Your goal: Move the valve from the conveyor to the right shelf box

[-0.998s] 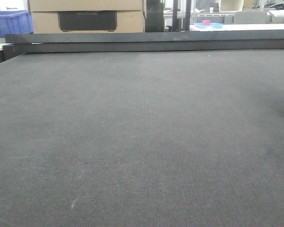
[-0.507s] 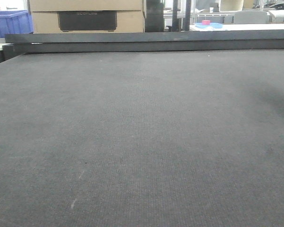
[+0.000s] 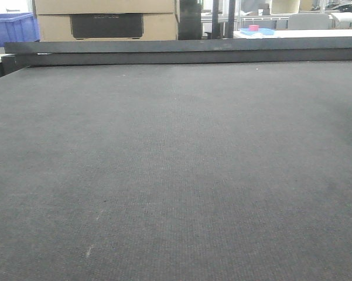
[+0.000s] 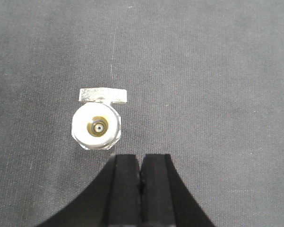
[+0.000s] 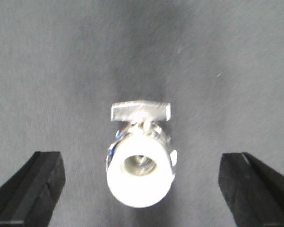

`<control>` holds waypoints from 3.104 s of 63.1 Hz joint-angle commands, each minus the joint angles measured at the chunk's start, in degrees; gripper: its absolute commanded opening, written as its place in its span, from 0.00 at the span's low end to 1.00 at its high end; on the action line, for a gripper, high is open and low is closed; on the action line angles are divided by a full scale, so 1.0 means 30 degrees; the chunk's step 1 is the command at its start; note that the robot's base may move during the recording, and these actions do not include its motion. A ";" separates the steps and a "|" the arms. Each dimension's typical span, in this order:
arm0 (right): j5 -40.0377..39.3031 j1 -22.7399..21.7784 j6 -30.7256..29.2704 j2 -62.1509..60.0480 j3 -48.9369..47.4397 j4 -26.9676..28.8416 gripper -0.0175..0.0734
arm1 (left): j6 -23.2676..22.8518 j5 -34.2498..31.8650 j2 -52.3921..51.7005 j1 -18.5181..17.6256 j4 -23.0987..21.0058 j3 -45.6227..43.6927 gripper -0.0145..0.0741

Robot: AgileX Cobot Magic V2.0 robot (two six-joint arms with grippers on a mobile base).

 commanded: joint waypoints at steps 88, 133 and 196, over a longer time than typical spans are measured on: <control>-0.1738 0.0039 -0.0615 0.2339 0.2072 -0.0058 0.19 | -0.0108 -0.0134 -0.0044 -0.0075 -0.0193 -0.0113 0.04; -0.2278 0.0039 -0.0615 0.2339 0.2072 0.0639 0.01 | 0.2763 0.2697 0.1752 0.3684 -0.0998 -0.1877 0.05; -0.2448 0.0039 -0.0615 0.2339 0.2072 0.0639 0.01 | 0.3471 0.2246 0.9276 0.1968 -0.0623 -0.4050 0.71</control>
